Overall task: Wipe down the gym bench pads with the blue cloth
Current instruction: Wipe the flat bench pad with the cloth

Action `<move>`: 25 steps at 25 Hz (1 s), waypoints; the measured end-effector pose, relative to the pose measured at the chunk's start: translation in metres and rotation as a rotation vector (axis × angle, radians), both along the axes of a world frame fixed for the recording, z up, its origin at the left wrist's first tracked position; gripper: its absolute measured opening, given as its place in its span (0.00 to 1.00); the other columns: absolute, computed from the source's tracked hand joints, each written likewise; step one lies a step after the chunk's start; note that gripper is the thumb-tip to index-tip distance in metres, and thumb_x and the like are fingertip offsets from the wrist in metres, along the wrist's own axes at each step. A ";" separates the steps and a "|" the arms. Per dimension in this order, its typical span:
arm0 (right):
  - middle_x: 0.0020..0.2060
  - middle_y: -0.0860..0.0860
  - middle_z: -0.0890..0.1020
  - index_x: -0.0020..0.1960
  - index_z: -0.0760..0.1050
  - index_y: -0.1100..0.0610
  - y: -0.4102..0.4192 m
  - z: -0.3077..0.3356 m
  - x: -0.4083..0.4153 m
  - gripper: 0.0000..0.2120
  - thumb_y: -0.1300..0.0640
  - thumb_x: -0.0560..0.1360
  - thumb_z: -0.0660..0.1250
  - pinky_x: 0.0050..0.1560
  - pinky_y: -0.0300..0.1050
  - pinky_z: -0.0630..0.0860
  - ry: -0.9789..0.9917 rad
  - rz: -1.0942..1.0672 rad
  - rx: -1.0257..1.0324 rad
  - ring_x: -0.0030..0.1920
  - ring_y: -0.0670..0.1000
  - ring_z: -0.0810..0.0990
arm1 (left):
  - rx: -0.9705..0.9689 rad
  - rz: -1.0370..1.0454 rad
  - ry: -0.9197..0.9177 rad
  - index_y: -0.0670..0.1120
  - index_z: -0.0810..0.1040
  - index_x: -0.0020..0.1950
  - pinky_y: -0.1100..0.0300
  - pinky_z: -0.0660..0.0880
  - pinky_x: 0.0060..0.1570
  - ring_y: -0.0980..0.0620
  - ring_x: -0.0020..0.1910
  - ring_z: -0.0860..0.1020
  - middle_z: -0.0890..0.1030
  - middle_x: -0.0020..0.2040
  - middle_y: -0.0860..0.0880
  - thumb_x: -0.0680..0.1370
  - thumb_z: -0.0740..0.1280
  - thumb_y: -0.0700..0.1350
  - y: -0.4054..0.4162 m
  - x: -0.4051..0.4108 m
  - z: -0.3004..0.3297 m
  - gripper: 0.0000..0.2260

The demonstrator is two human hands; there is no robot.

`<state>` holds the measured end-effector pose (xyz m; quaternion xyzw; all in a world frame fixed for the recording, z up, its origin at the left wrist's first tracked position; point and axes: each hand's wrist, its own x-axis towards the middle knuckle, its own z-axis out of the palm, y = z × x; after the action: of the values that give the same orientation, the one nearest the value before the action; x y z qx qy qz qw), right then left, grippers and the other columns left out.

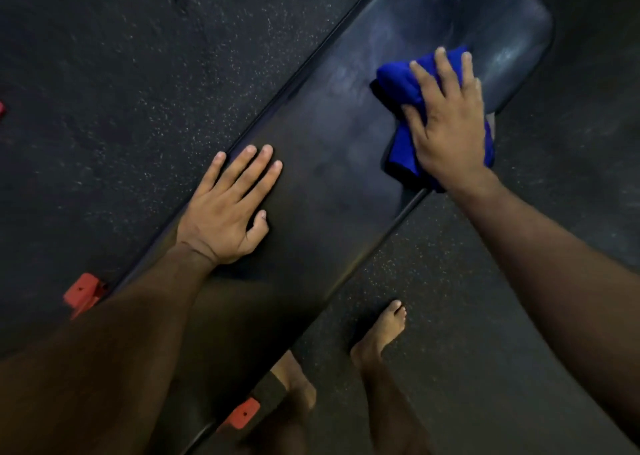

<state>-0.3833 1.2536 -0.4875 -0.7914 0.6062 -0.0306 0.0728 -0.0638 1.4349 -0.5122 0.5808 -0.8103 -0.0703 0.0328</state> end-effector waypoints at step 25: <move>0.66 0.51 0.74 0.69 0.72 0.54 0.258 0.172 0.000 0.18 0.60 0.79 0.64 0.67 0.51 0.69 -0.348 0.361 0.689 0.64 0.53 0.75 | 0.577 0.288 0.155 0.48 0.60 0.81 0.45 0.55 0.79 0.46 0.79 0.62 0.63 0.81 0.45 0.81 0.59 0.55 0.089 -0.065 0.163 0.29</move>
<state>-0.3835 1.5113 -0.3150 -0.7973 0.4114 0.0537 0.4383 -0.1283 1.5237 -0.3493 0.6677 -0.6617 -0.3356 -0.0617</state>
